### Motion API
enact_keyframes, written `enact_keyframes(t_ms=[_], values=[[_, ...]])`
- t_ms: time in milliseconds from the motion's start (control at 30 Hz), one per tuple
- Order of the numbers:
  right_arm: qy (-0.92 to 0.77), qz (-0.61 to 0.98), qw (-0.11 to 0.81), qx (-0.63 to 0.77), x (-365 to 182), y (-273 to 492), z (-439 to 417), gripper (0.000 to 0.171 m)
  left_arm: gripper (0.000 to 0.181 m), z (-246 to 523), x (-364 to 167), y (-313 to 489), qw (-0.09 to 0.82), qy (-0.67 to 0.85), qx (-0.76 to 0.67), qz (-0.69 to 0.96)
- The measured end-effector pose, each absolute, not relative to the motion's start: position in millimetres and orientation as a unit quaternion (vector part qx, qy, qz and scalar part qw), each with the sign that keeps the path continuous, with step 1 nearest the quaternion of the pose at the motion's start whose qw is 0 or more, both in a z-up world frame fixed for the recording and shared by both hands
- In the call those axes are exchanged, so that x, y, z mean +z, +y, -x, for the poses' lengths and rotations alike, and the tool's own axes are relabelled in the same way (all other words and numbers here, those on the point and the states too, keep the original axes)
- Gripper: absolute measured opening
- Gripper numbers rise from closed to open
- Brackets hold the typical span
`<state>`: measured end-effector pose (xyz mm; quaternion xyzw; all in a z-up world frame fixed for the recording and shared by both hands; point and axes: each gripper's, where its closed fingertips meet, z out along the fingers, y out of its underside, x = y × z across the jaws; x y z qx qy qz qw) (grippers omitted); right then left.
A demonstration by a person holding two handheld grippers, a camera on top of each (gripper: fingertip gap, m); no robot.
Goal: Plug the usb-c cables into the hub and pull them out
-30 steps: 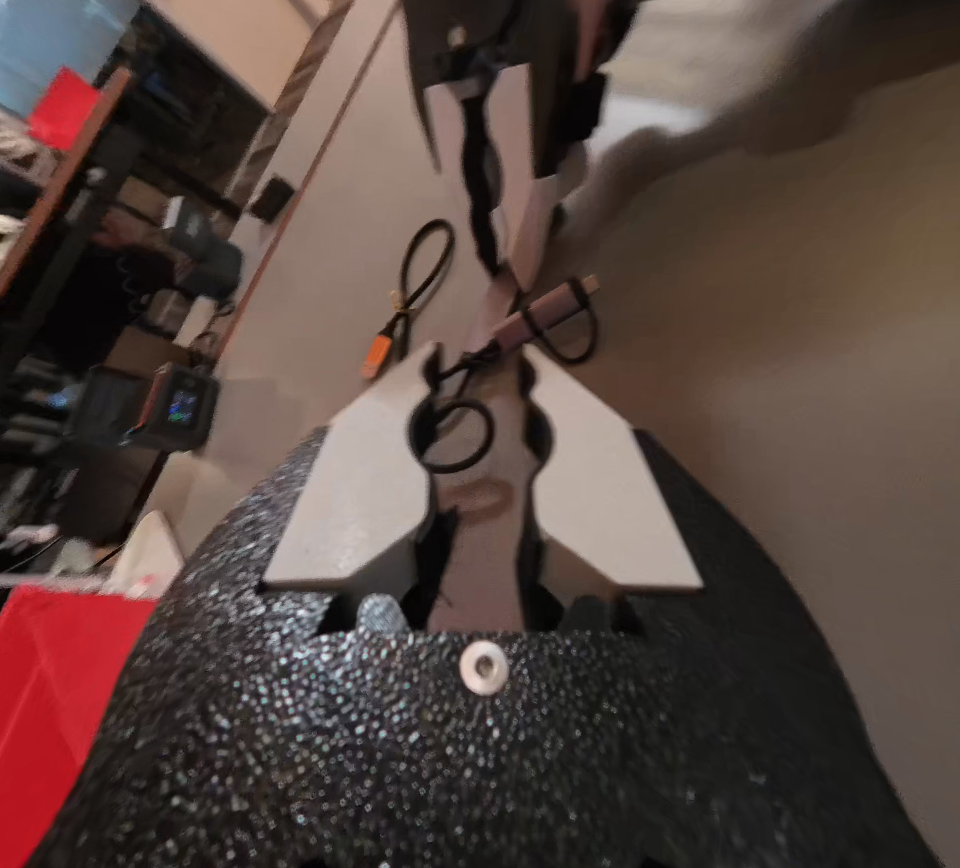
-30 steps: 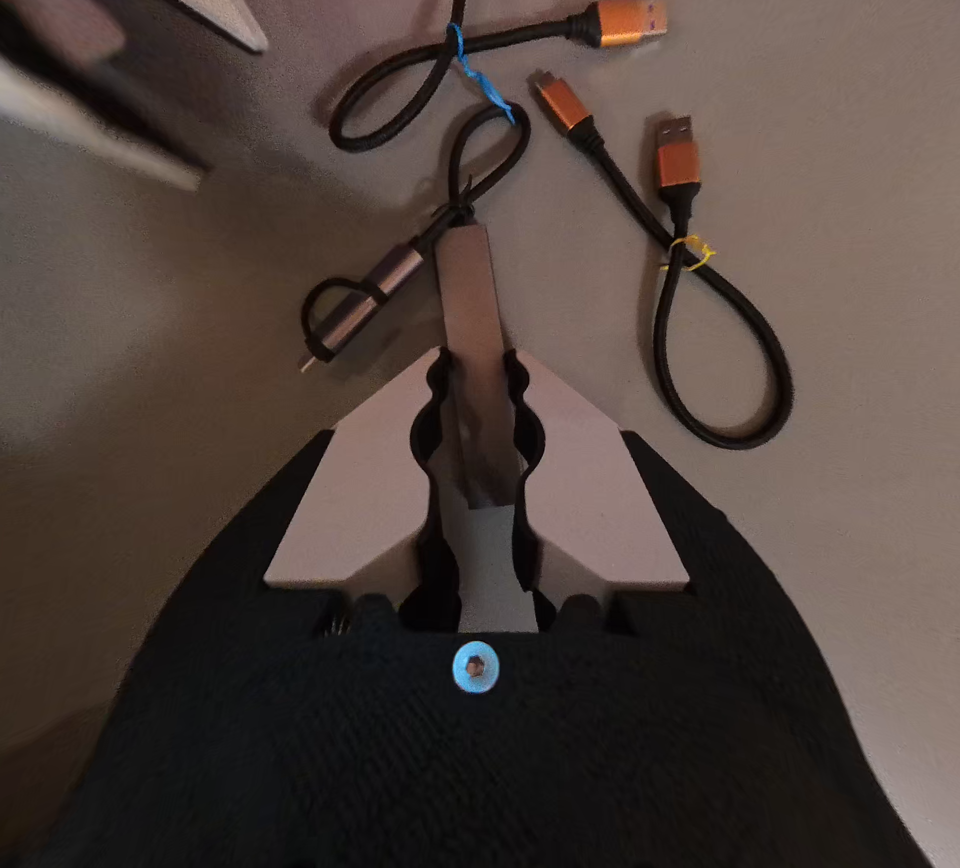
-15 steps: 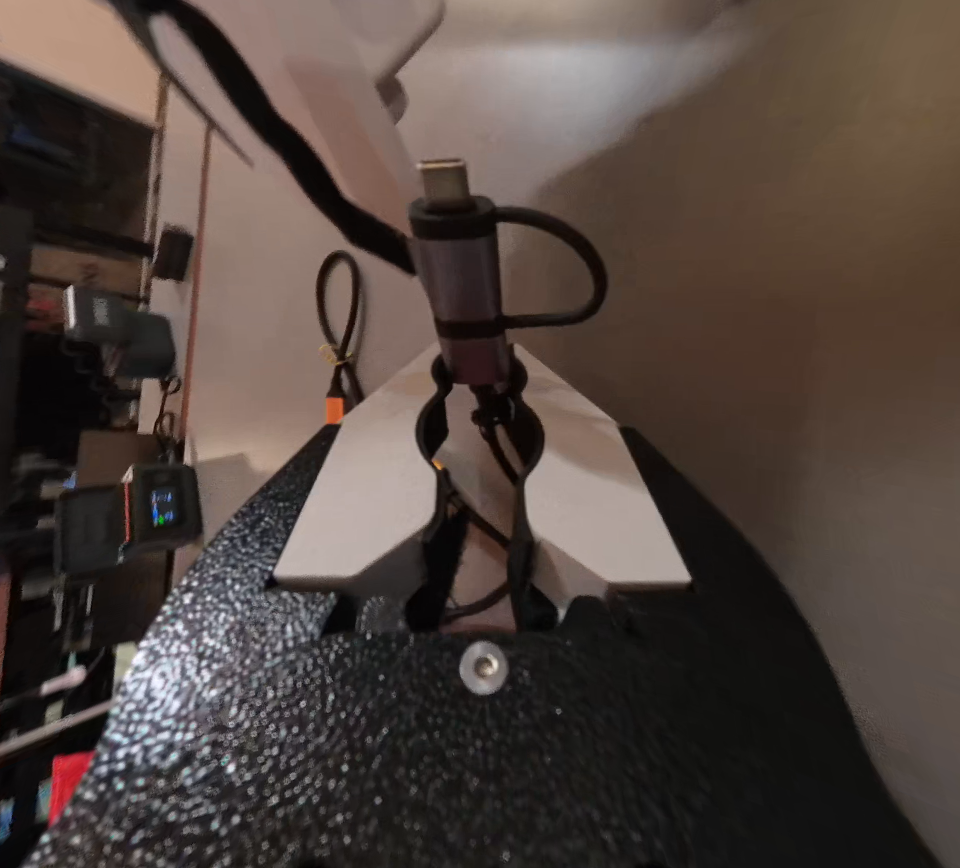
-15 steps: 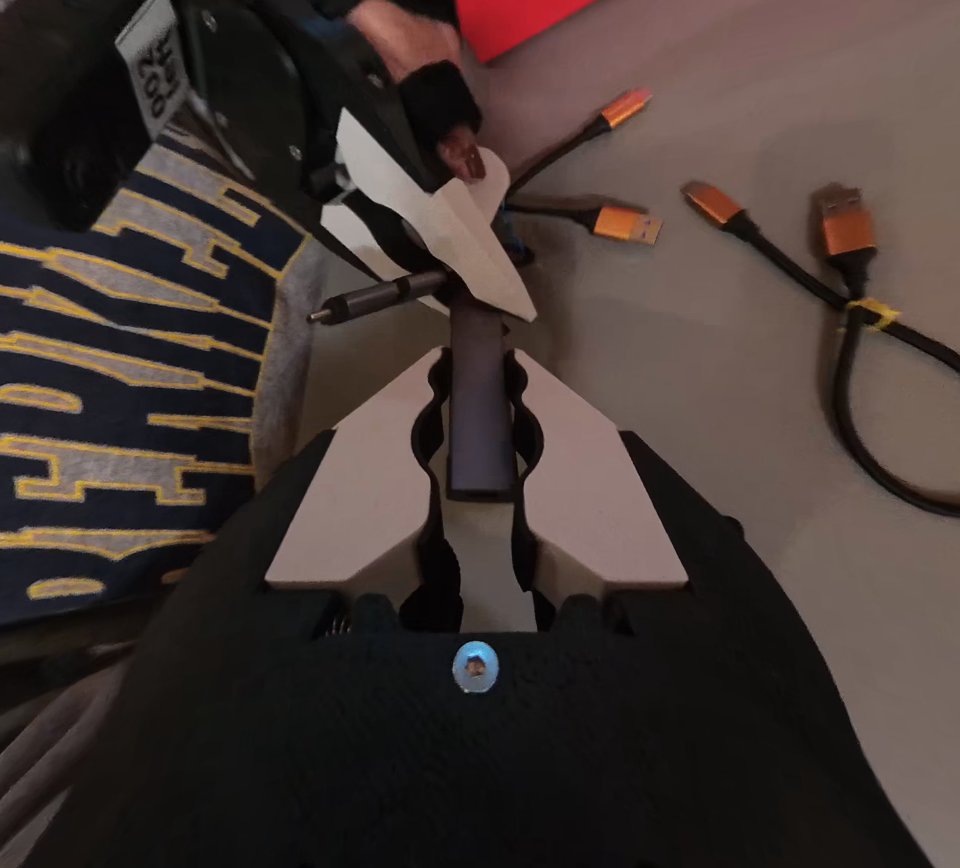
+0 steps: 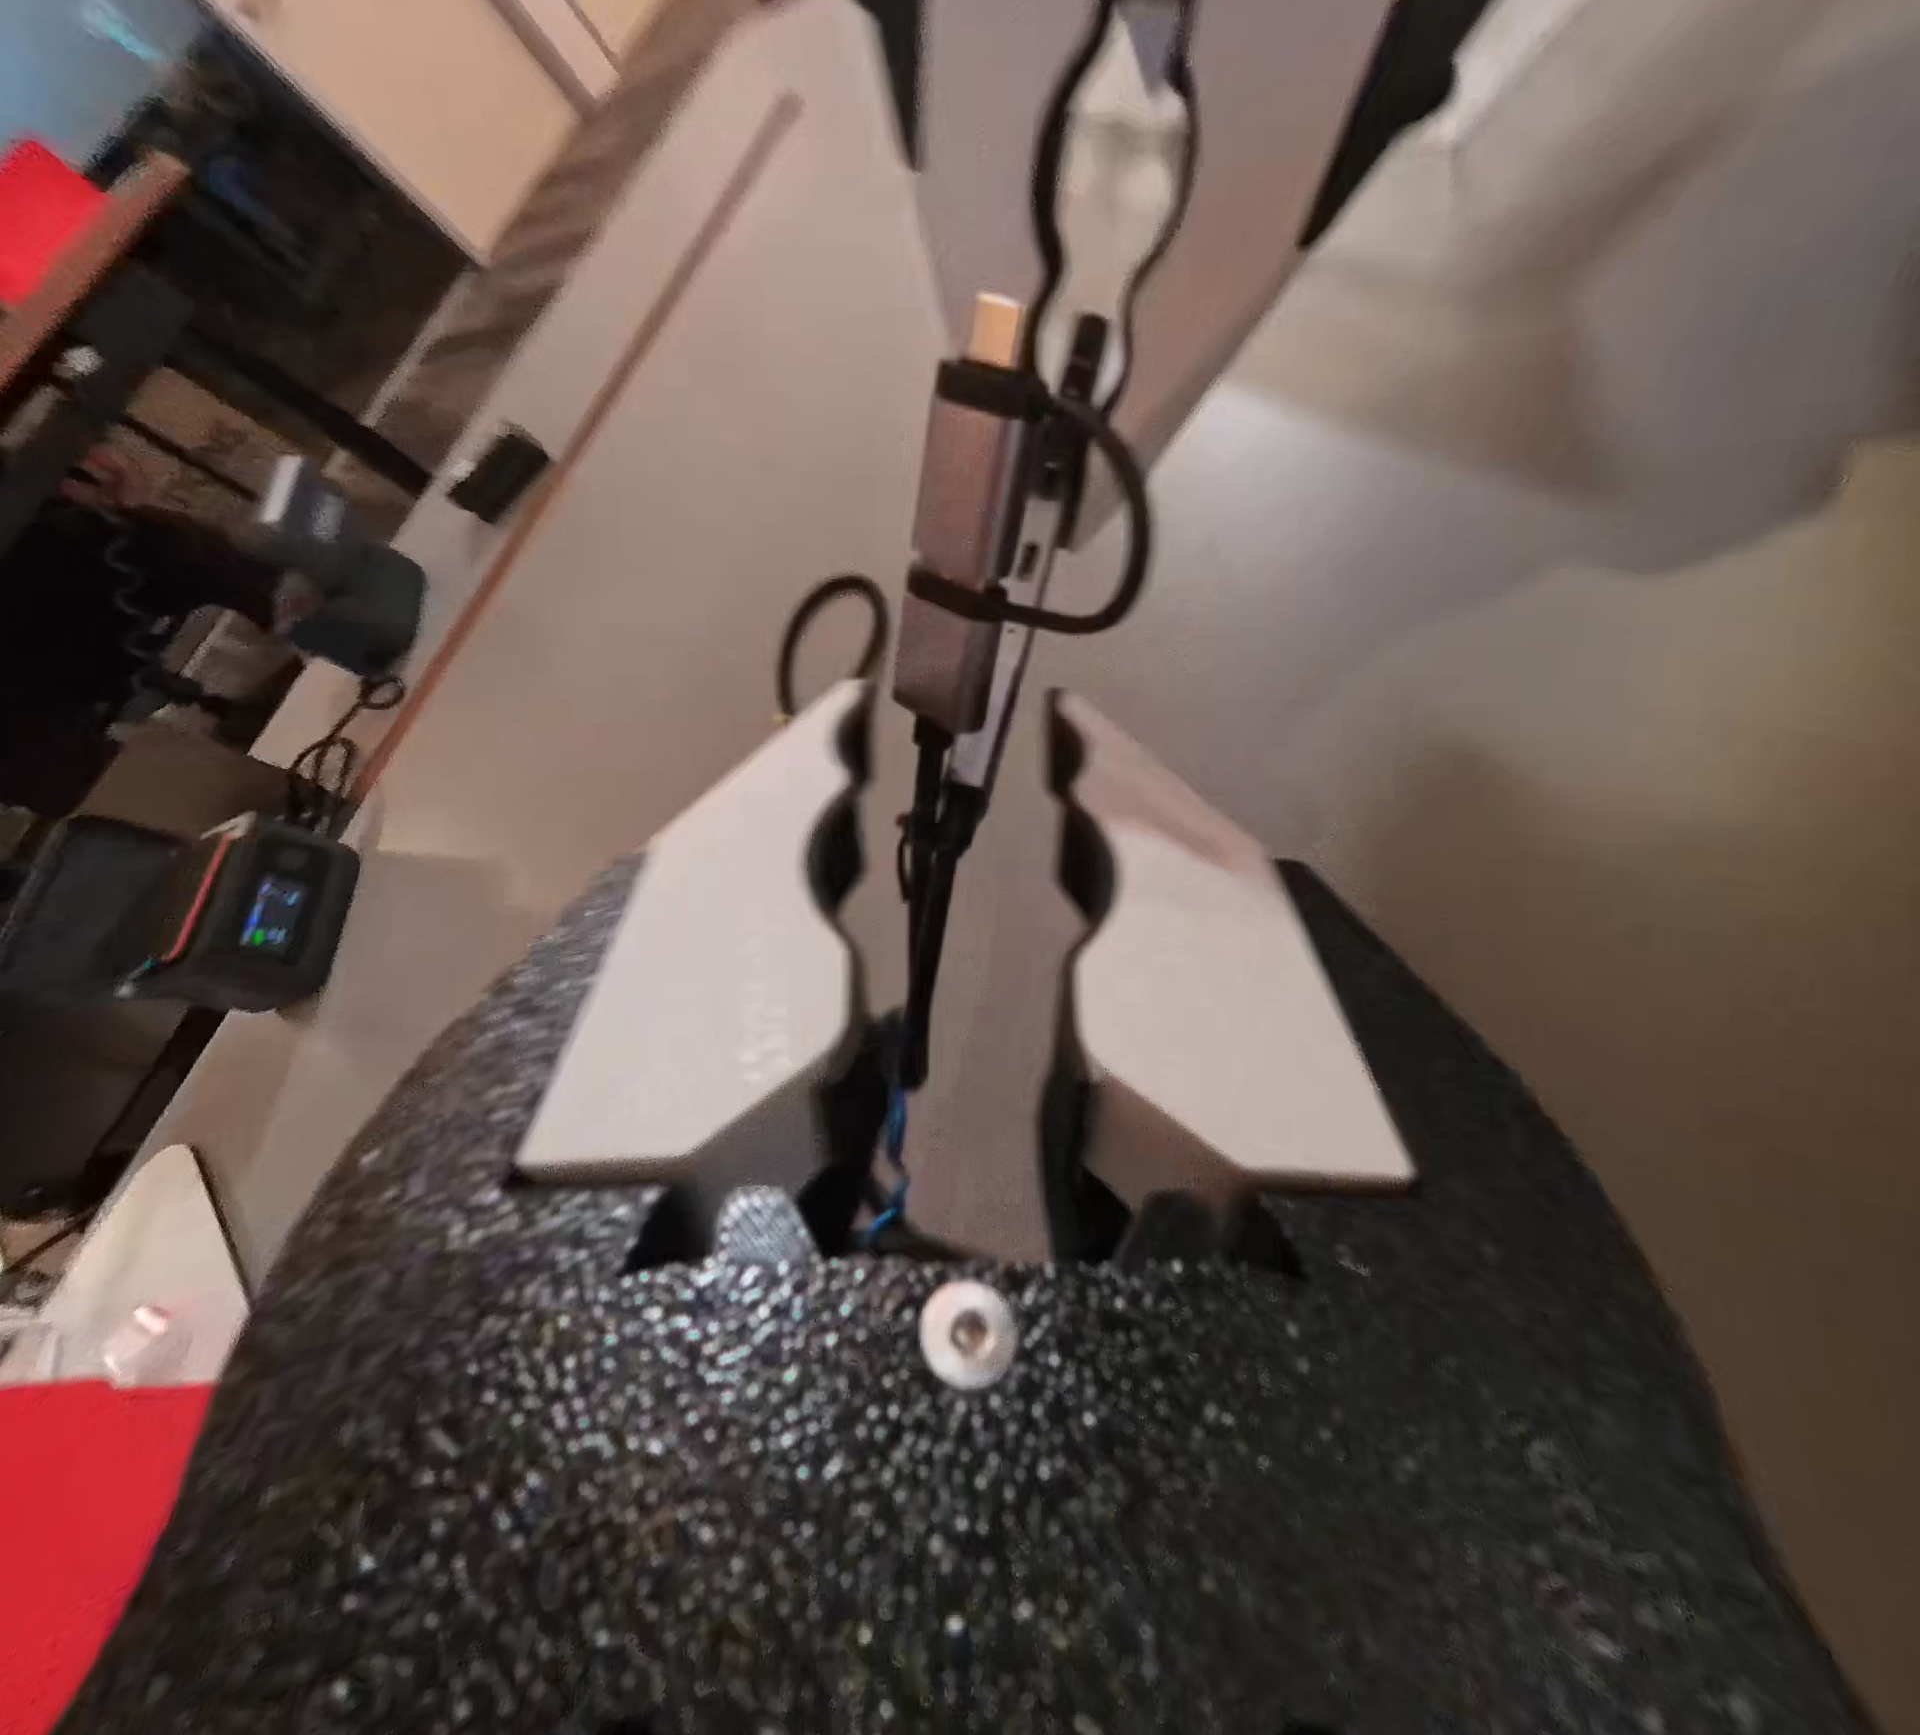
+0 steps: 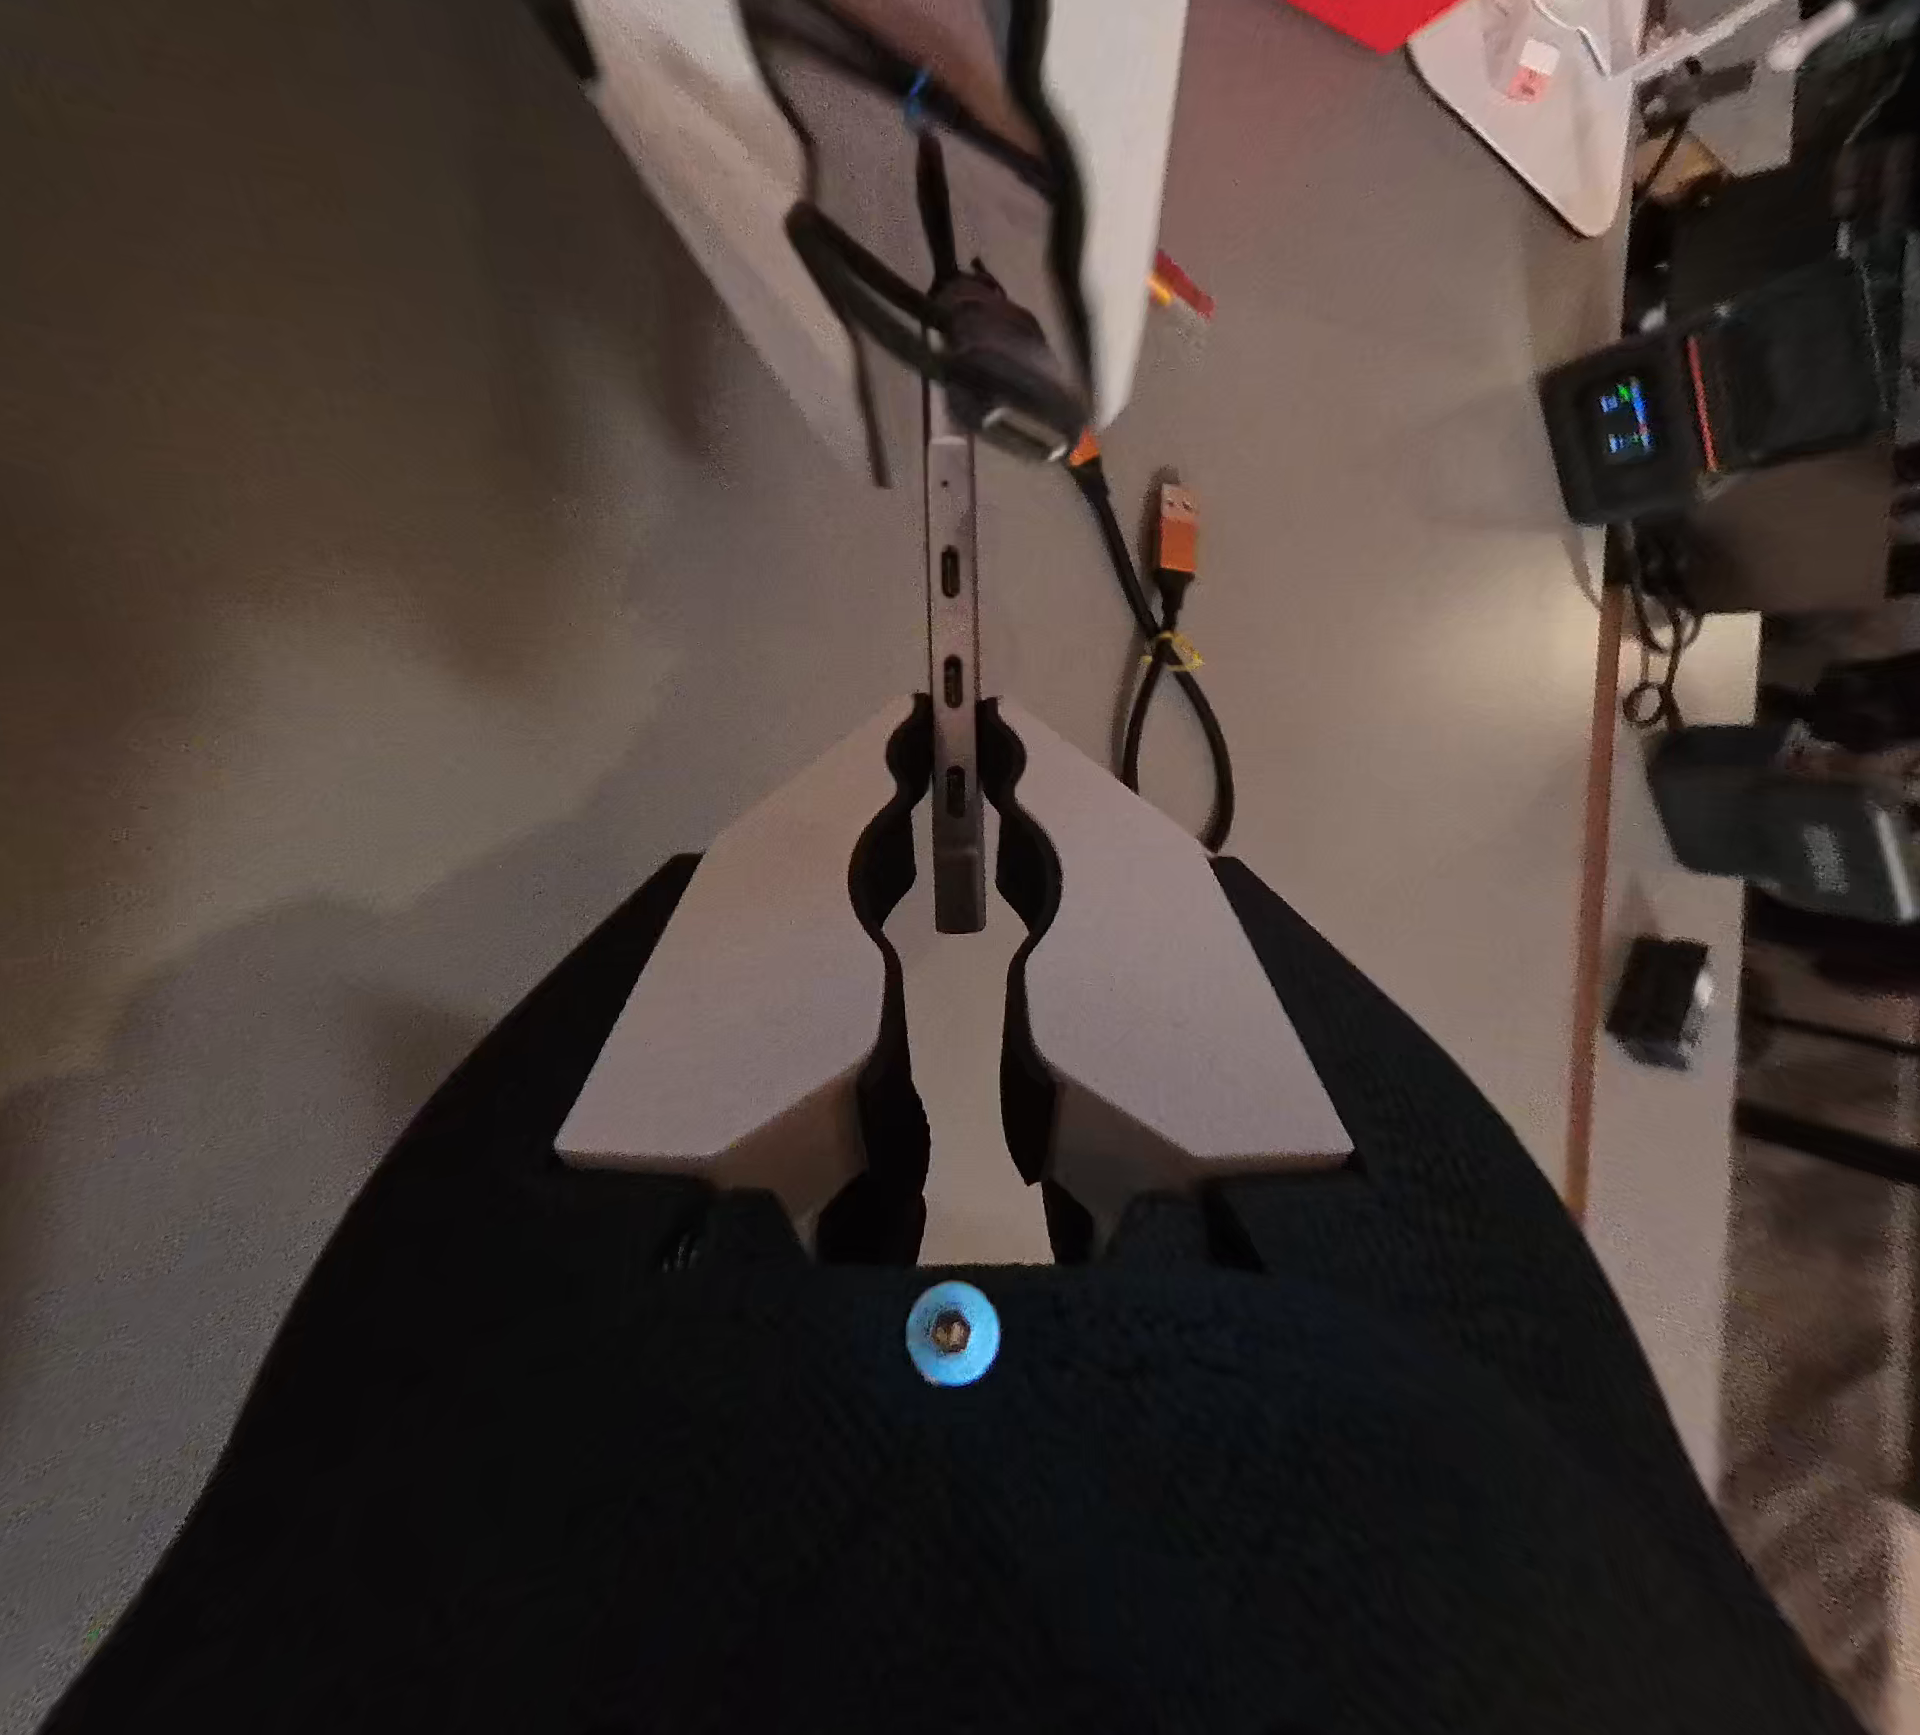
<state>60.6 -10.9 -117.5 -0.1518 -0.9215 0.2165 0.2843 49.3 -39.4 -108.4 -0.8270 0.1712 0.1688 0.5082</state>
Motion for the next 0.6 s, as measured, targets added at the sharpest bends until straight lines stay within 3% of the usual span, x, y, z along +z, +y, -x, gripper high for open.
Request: enact_keyframes(t_ms=[33, 67, 100, 233, 300, 467, 600], values=[[-0.916, 0.171, 0.288, 0.221, -112, -4, -60, 0.007, 0.055, -43, -98, -41, 0.527, 0.144, 0.174, 0.819], [-0.907, 0.191, 0.306, 0.219, -105, 6, -56, 0.007, 0.074, -36, -89, -45, 0.543, 0.12, 0.188, 0.81], [-0.897, 0.212, 0.321, 0.216, -97, 18, -54, 0.007, 0.078, -32, -80, -49, 0.558, 0.109, 0.199, 0.798], [-0.859, 0.252, 0.35, 0.275, -65, 33, -52, 0.007, 0.041, -58, -60, -63, 0.618, 0.151, 0.173, 0.752], [-0.84, 0.253, 0.348, 0.331, -49, 25, -54, 0.007, 0.043, -74, -53, -64, 0.646, 0.163, 0.159, 0.729], [-0.835, 0.148, 0.253, 0.466, -30, -39, -84, 0.007, 0.056, -92, -68, -49, 0.629, 0.142, 0.071, 0.761], [-0.854, 0.092, 0.173, 0.482, -38, -73, -103, 0.007, 0.059, -104, -45, -49, 0.687, 0.11, -0.081, 0.714]])
